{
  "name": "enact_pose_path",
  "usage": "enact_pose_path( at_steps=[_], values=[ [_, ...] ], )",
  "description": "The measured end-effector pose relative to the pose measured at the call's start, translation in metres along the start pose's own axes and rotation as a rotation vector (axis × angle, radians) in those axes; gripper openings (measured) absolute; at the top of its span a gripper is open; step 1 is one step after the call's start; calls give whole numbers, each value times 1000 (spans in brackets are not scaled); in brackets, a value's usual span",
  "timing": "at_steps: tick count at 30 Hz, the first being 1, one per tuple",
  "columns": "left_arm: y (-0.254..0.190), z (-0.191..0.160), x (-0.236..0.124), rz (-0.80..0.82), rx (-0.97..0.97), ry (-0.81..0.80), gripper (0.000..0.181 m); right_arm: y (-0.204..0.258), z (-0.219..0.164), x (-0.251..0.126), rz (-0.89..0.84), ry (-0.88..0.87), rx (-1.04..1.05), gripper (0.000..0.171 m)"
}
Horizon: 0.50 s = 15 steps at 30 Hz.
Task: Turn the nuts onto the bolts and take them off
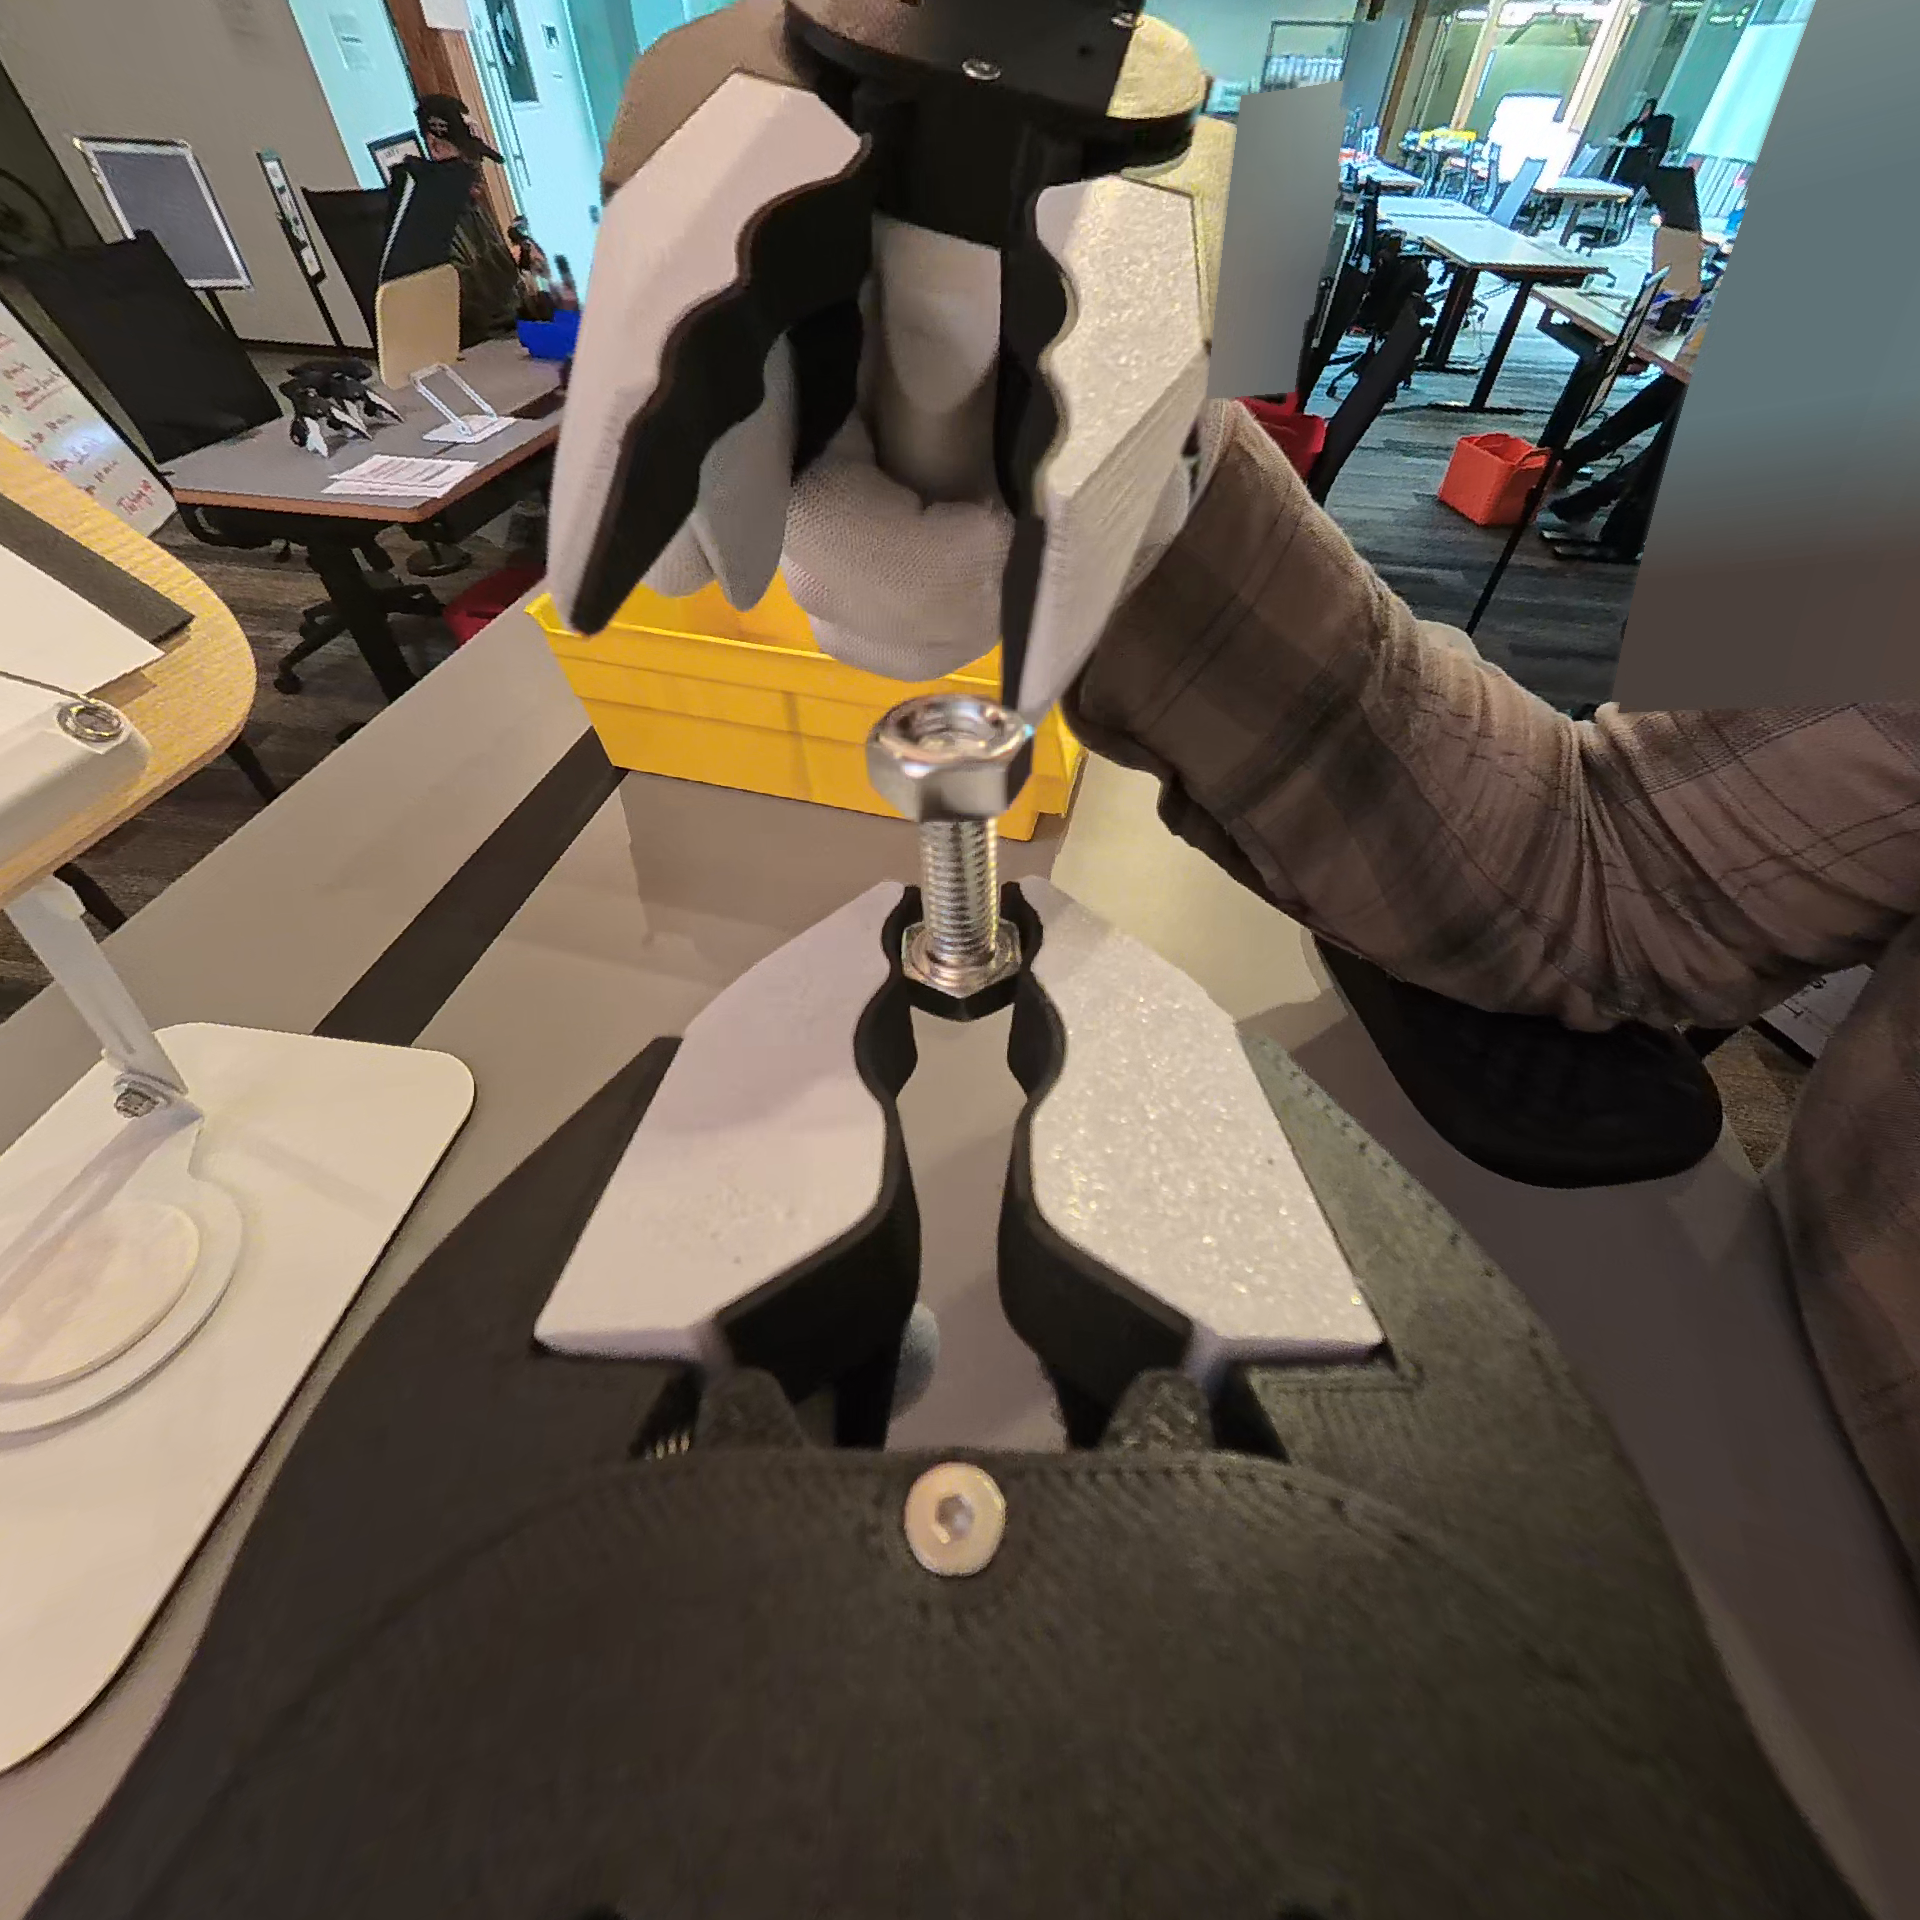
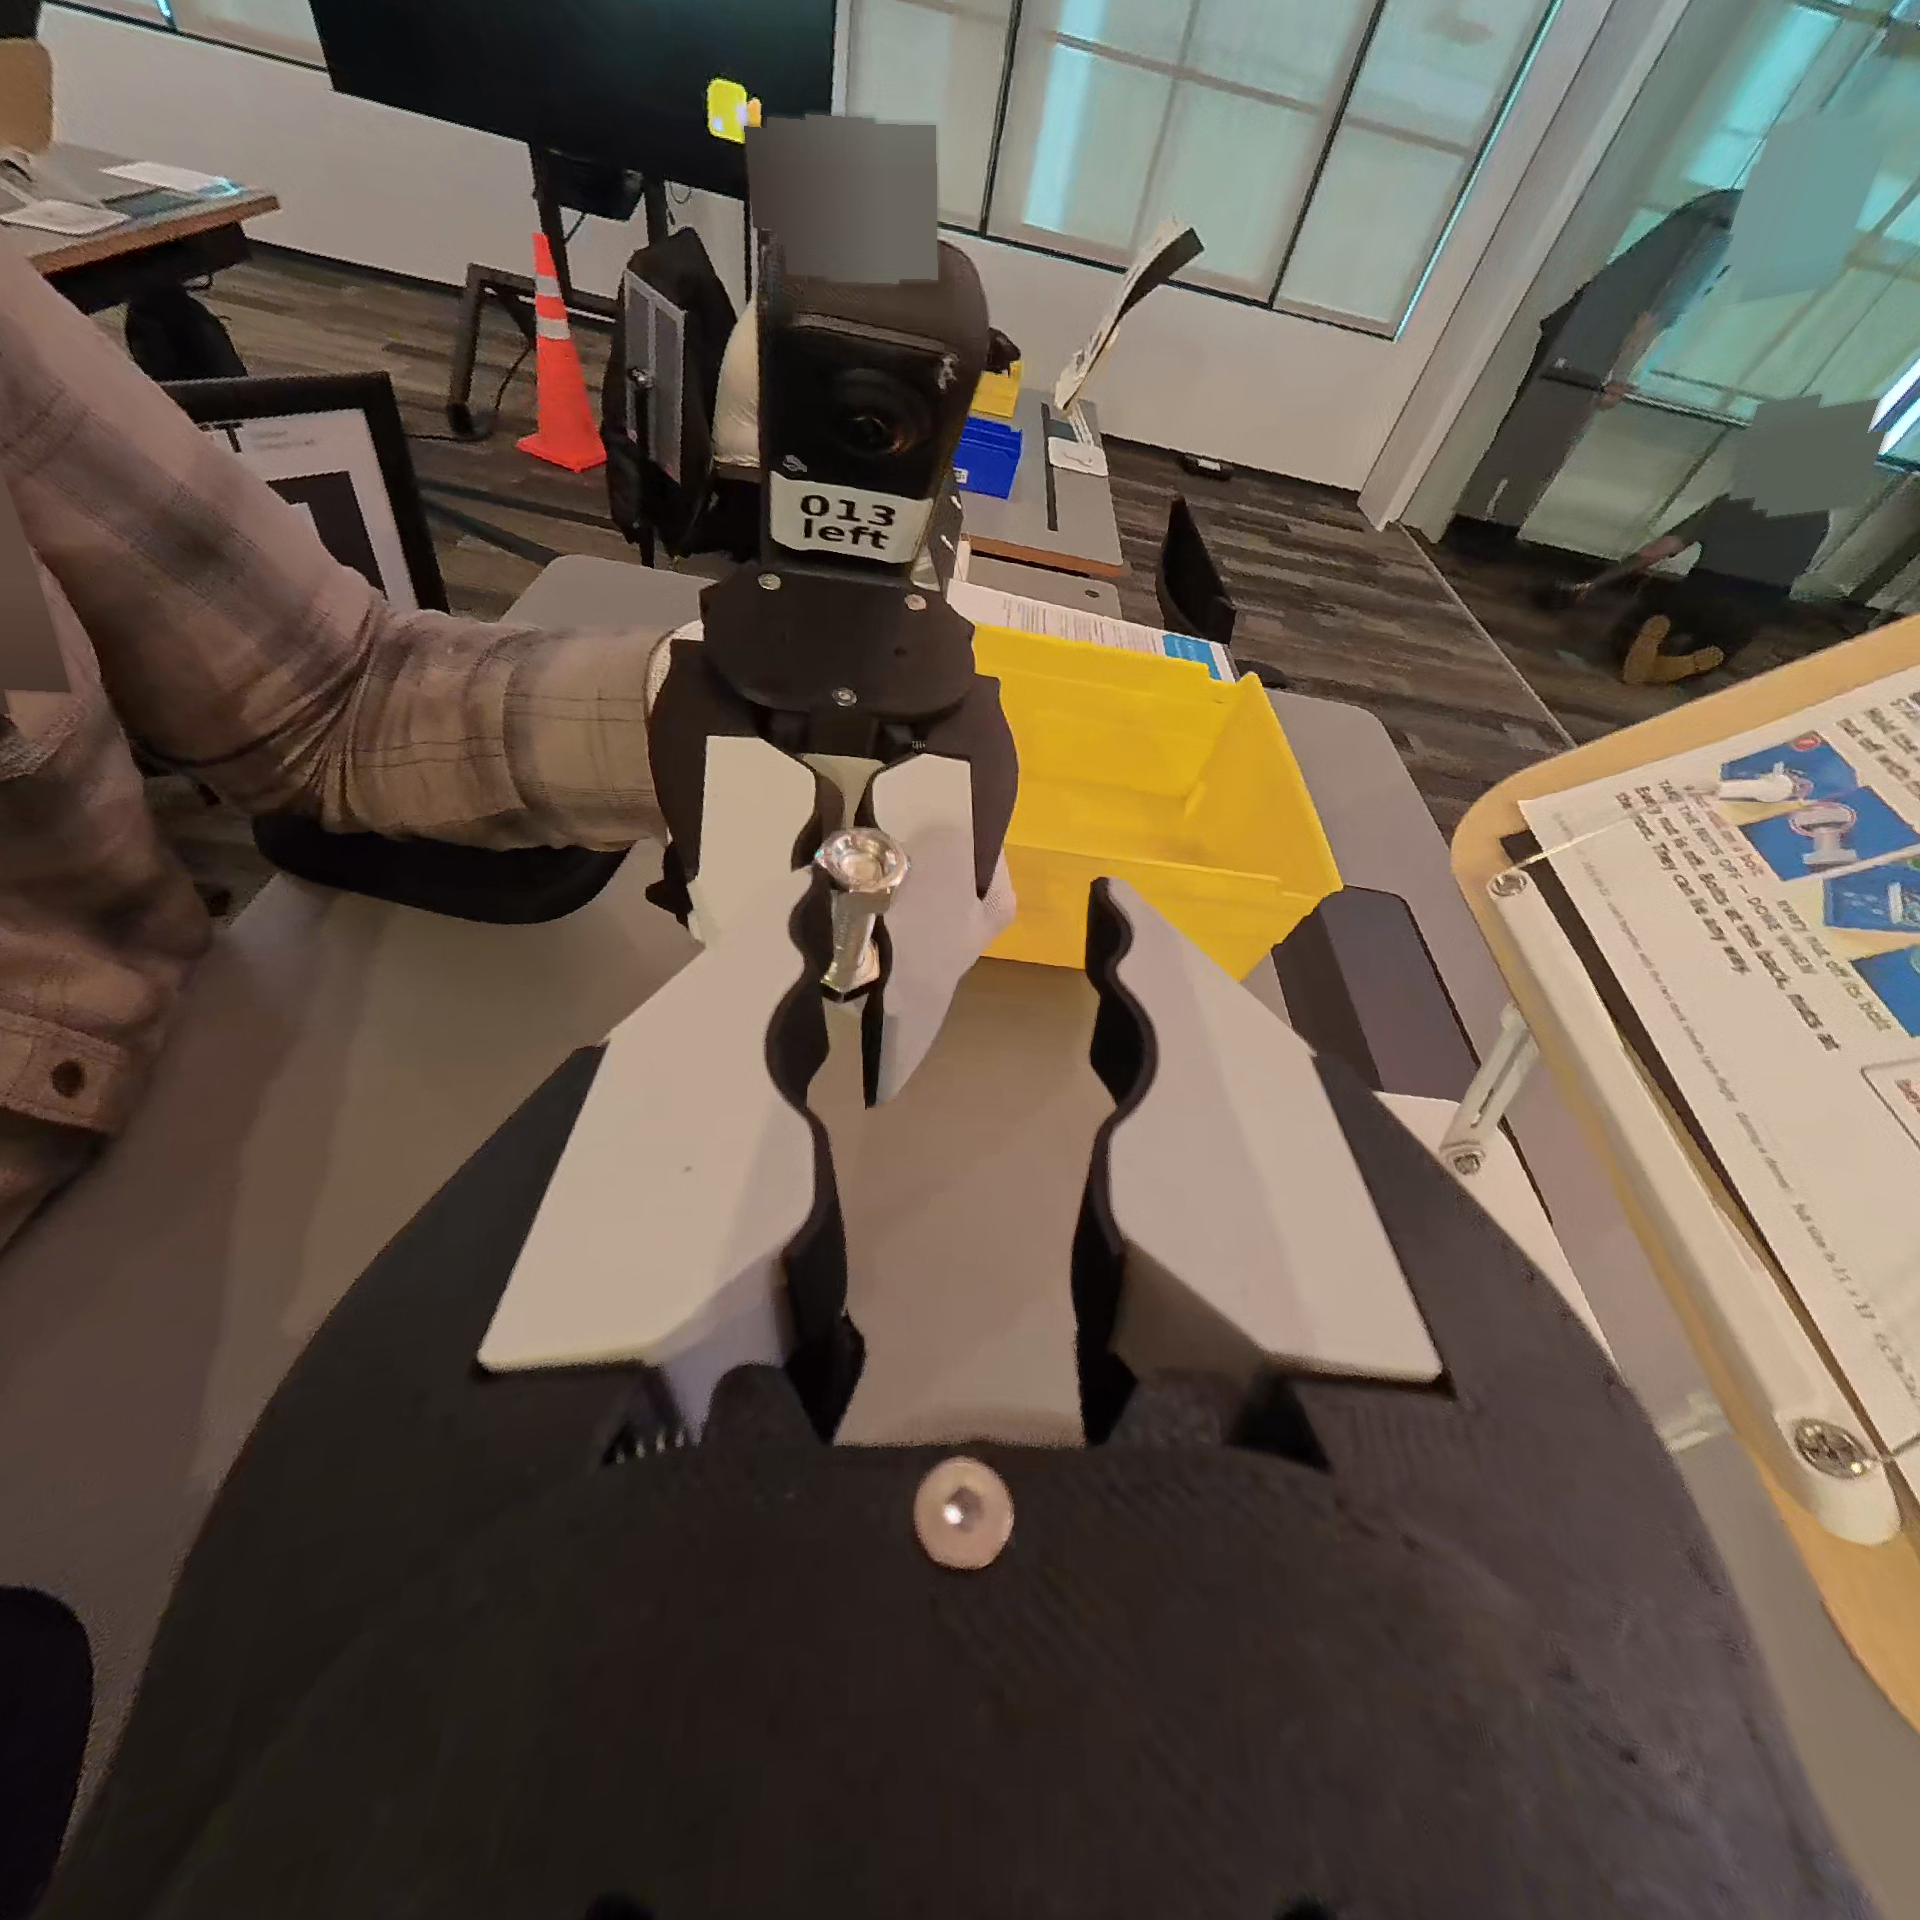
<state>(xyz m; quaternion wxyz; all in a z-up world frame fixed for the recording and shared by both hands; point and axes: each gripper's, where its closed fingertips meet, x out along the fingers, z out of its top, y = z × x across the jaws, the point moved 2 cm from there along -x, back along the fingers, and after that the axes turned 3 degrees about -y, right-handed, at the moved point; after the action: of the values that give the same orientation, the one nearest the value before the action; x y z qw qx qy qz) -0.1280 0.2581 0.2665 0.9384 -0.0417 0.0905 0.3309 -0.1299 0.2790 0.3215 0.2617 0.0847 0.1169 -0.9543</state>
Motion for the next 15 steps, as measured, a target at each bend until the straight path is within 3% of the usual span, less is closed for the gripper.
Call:
enact_pose_path(
  at_steps=[3,9,15],
  values=[
    [0,2,-2,-4,-1,-9,14,-19,-4,-8,-110,17,19,44],
    [0,0,1,-3,-4,-2,14,8,6,-3,24,-21,-28,47],
    [-1,0,1,-8,-4,-5,14,3,0,0,9,2,-17,46]
  ],
)
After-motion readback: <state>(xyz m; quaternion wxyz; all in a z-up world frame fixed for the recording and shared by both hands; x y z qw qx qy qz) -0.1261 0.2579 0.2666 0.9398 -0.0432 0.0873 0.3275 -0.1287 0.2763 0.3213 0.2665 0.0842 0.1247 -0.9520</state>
